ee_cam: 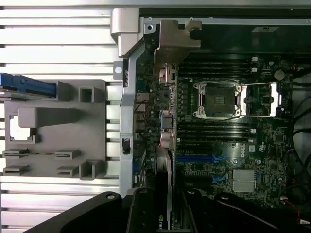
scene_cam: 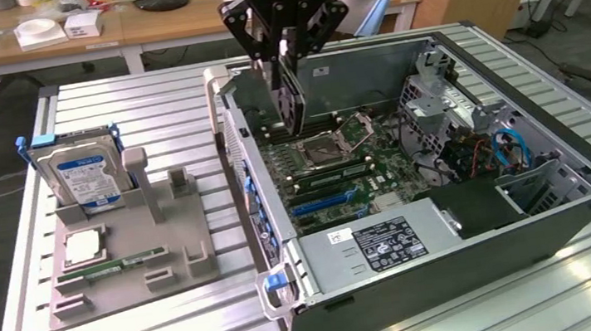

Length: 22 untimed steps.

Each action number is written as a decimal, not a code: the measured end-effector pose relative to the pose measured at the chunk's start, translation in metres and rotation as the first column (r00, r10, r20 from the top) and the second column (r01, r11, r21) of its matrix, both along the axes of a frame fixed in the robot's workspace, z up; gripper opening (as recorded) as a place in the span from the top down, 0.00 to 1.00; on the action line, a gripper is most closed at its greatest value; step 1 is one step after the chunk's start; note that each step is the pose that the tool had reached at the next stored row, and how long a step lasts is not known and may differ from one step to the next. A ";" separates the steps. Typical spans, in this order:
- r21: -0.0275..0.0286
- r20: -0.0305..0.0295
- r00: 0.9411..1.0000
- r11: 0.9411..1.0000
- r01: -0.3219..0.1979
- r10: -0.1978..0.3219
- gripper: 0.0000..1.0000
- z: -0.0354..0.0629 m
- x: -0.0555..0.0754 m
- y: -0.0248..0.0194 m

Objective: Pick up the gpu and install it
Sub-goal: 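Pick up the gpu and move the gpu toward the slot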

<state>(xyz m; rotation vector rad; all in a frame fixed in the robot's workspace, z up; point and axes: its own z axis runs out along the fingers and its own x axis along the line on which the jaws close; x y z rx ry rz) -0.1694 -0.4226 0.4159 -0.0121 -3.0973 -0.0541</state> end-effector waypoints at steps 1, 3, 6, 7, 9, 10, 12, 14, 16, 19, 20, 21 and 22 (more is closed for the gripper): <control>0.000 0.000 1.000 1.000 0.000 0.000 0.74 0.0000 0.001 0.0000; 0.000 0.000 1.000 1.000 0.000 0.000 0.74 0.0000 0.002 0.0000; 0.000 0.000 1.000 1.000 0.000 0.000 0.74 0.0000 0.004 0.0000; 0.000 0.000 1.000 1.000 0.000 0.000 0.74 0.0000 0.004 0.0000; 0.000 0.000 1.000 1.000 0.000 0.000 0.74 0.0000 0.005 0.0000; 0.000 0.000 1.000 1.000 0.000 0.000 0.74 0.0000 0.006 0.0000; 0.000 0.000 1.000 1.000 0.000 0.000 0.74 0.0000 0.007 0.0000; 0.000 0.000 1.000 1.000 0.000 0.000 0.74 0.0000 0.008 0.0000; 0.000 0.000 1.000 1.000 0.000 0.000 0.74 0.0000 0.009 0.0000; 0.000 0.000 1.000 1.000 0.000 0.000 0.74 0.0000 0.010 0.0000; 0.000 0.000 1.000 1.000 0.000 0.000 0.74 0.0000 0.011 0.0000; 0.000 0.000 1.000 1.000 0.000 0.000 0.74 0.0000 0.011 0.0000; 0.000 0.000 1.000 1.000 0.000 0.000 0.74 0.0000 0.012 0.0000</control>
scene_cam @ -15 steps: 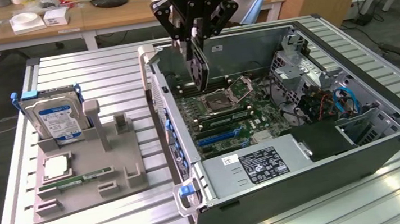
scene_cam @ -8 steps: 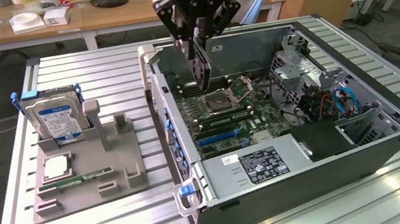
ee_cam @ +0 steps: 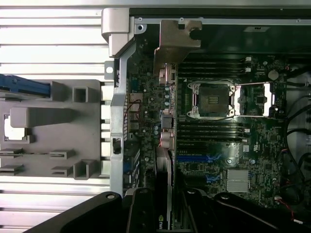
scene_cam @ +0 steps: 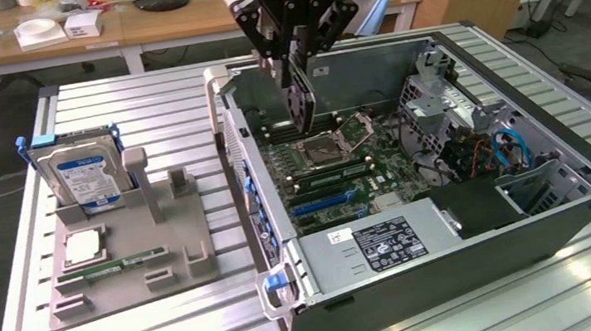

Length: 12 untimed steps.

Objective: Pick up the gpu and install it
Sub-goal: 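Pick up the gpu and move the gpu toward the slot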

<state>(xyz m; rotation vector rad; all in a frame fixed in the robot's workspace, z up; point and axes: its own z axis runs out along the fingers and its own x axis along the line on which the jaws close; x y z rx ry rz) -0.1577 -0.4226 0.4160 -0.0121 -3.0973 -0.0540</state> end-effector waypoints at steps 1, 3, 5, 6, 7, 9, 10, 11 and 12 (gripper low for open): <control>0.000 0.000 1.000 1.000 0.000 0.000 0.74 0.0000 0.000 0.0000; 0.000 0.000 1.000 1.000 0.000 0.000 0.74 0.0000 0.001 0.0000; 0.000 0.000 1.000 1.000 0.000 0.000 0.74 0.0000 0.002 0.0000; 0.000 0.000 1.000 1.000 0.000 0.000 0.74 0.0000 0.003 0.0000; 0.000 0.000 1.000 1.000 0.000 0.000 0.74 0.0000 0.003 0.0000; 0.000 0.000 1.000 1.000 0.000 0.000 0.74 0.0000 0.003 0.0000; 0.000 0.000 1.000 1.000 0.000 0.000 0.74 0.0000 0.004 0.0000; 0.000 0.000 1.000 1.000 0.000 0.000 0.74 0.0000 0.004 0.0000; 0.000 0.000 1.000 1.000 0.000 0.000 0.74 0.0000 0.005 0.0000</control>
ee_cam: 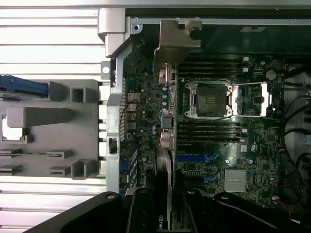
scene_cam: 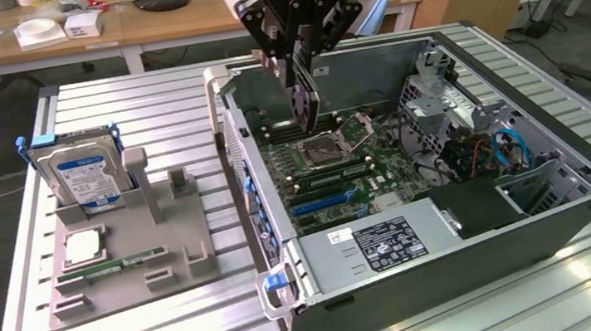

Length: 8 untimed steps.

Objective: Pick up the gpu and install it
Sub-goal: 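Pick up the gpu and move the gpu toward the slot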

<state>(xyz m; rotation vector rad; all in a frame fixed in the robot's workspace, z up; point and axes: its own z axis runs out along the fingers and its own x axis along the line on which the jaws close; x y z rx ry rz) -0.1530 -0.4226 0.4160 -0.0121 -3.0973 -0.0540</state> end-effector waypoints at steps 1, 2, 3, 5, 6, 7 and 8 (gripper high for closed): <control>0.000 0.000 1.000 1.000 0.000 0.000 0.74 0.0000 0.000 0.0000; 0.000 0.000 1.000 1.000 0.000 0.000 0.74 0.0000 0.001 0.0000; 0.000 0.000 1.000 1.000 0.000 0.000 0.74 0.0000 0.001 0.0000; 0.000 0.000 1.000 1.000 0.000 0.000 0.74 0.0000 0.002 0.0000; 0.000 0.000 1.000 1.000 0.000 0.000 0.74 0.0000 0.002 0.0000; 0.000 0.000 1.000 1.000 0.000 0.000 0.74 0.0000 0.003 0.0000; 0.000 0.000 1.000 1.000 0.000 0.000 0.74 0.0000 0.008 0.0000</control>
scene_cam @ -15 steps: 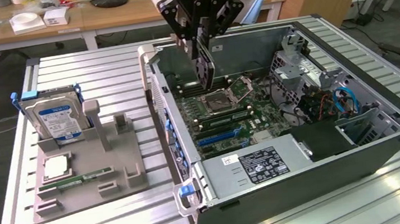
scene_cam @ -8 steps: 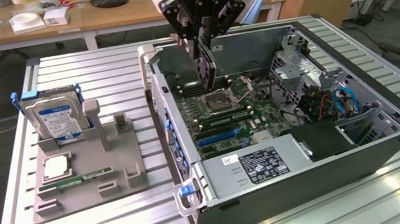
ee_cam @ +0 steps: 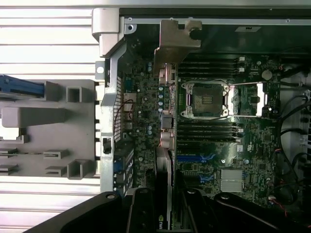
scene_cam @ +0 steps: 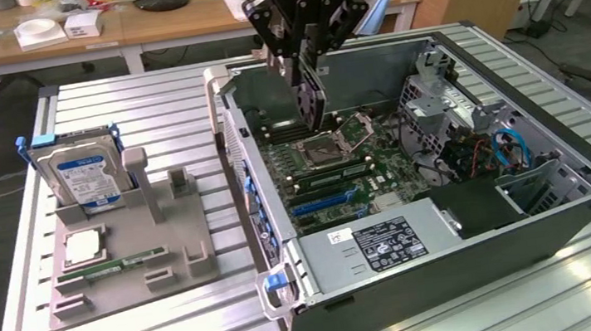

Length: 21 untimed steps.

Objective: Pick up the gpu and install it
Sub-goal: 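Pick up the gpu and move the gpu toward the slot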

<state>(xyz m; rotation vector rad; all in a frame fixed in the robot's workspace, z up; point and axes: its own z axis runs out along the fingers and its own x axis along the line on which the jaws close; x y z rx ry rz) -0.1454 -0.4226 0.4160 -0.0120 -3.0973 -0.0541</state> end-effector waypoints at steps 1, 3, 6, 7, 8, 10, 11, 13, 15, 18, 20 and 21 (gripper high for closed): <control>0.000 0.000 1.000 1.000 0.000 0.000 0.74 0.0000 0.000 0.0000; 0.000 0.000 1.000 1.000 0.000 0.000 0.74 0.0000 0.001 0.0000; 0.000 0.000 1.000 1.000 0.000 0.000 0.74 0.0000 0.002 0.0000; 0.000 0.000 1.000 1.000 0.000 0.000 0.74 0.0000 0.002 0.0000; 0.000 0.000 1.000 1.000 0.000 0.000 0.74 0.0000 0.002 0.0000; 0.000 0.000 1.000 1.000 0.000 0.000 0.74 0.0000 0.003 0.0000; 0.000 0.000 1.000 1.000 0.000 0.000 0.74 0.0000 0.003 0.0000; 0.000 0.000 1.000 1.000 0.000 0.000 0.74 0.0000 0.004 0.0000; 0.000 0.000 1.000 1.000 0.000 0.000 0.74 0.0000 0.005 0.0000; 0.000 0.000 1.000 1.000 0.000 0.000 0.74 0.0000 0.006 0.0000; 0.000 0.000 1.000 1.000 0.000 0.000 0.74 0.0000 0.006 0.0000; 0.000 0.000 1.000 1.000 0.000 0.000 0.74 0.0000 0.007 0.0000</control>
